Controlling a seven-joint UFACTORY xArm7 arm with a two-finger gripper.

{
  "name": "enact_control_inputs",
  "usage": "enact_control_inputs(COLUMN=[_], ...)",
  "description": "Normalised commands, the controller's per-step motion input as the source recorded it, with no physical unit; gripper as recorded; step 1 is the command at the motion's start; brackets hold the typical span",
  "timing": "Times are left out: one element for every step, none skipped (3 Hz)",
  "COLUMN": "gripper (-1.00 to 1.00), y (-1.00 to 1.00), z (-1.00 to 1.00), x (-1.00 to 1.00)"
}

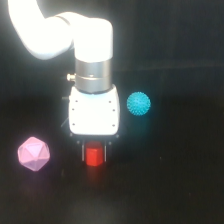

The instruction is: Pick up the red object from the table

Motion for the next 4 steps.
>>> enact_control_inputs(gripper=[-1.00,-1.00,-1.00,-1.00], y=[0.34,0.29,0.53,0.19], z=[0.75,0.96,1.00,1.00], x=[0.16,0.61,0.42,0.51])
